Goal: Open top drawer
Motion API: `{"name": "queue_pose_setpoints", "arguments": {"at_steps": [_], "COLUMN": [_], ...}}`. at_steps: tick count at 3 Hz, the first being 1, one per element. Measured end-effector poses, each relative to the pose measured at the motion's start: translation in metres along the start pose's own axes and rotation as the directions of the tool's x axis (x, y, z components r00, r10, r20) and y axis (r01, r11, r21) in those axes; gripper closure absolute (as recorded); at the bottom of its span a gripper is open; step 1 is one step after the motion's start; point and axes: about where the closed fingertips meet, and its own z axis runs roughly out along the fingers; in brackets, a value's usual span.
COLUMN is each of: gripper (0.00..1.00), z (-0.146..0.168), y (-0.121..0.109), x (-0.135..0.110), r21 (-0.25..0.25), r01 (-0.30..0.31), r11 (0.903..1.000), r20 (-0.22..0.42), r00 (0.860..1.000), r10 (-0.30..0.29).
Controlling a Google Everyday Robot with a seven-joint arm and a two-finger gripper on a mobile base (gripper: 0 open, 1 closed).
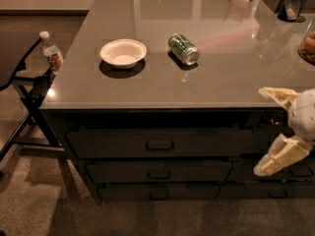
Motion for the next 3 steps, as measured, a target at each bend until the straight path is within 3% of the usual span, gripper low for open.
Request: {"name": "queue_pose_setpoints", "arguments": {"at_steps": [1, 2, 3], "gripper": [0.0, 0.0, 0.0], "z": [0.031, 0.031, 0.051], "y": [0.003, 0.003, 0.008], "x": [0.018, 0.018, 0.018], "r21": [-0.013, -0.013, -0.026], "r01": [0.002, 0.002, 0.006], "r11": [0.9999, 0.9999, 0.9997], "r20": [0.056, 0.056, 0.055], "r00": [0.998, 0.998, 0.998], "r10": [-0.001, -0.001, -0.004]}}
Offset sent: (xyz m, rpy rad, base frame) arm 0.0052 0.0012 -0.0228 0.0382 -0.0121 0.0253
